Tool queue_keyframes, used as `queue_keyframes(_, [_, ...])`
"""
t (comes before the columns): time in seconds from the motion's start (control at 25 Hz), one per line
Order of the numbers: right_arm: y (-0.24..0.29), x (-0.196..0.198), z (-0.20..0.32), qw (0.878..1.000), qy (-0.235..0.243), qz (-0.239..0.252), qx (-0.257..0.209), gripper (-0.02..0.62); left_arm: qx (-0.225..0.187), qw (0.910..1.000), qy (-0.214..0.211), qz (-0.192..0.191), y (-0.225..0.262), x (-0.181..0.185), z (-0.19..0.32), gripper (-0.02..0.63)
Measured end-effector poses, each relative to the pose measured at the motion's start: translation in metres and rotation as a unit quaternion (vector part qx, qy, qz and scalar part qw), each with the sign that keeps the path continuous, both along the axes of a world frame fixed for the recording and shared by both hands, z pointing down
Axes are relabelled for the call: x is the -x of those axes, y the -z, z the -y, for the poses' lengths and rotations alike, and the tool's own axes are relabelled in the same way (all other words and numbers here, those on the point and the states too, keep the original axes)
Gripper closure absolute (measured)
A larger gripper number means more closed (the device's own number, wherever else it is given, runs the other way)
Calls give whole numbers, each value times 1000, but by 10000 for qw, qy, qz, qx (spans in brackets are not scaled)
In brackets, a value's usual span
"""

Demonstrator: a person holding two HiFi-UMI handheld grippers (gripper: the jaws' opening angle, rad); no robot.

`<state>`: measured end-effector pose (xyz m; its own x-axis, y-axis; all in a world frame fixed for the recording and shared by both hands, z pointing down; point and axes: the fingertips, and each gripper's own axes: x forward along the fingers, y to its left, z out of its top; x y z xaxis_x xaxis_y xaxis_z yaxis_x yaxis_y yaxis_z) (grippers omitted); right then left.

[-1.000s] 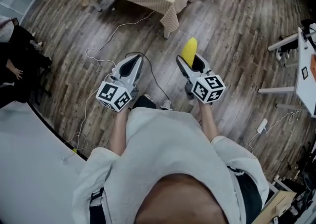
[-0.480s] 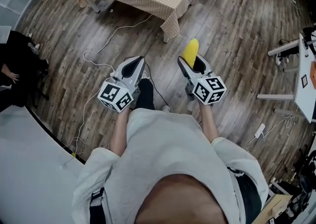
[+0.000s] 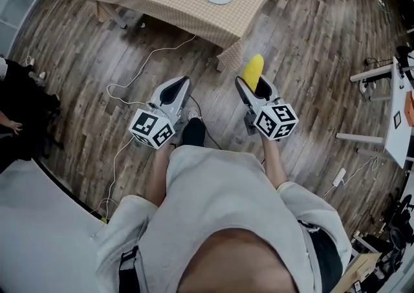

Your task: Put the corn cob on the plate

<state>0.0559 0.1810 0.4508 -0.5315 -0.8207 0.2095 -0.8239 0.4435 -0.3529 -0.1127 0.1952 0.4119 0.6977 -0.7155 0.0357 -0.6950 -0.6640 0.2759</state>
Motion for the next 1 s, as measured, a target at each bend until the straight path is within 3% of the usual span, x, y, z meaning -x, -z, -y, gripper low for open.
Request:
queue_keyframes(0.28, [12,43,95,9996,-283,-56,-10,344,-92,9997,-230,14,14,51,101,598])
queue_keyframes(0.44, [10,55,124,9990,-425,-72,64,344,-14,9994,-354,-33,11,65,137,598])
queue_keyframes(1.0, [4,54,140,9963,-834,-116,172,344,145,9967,-785,-173,-3,61,167,598])
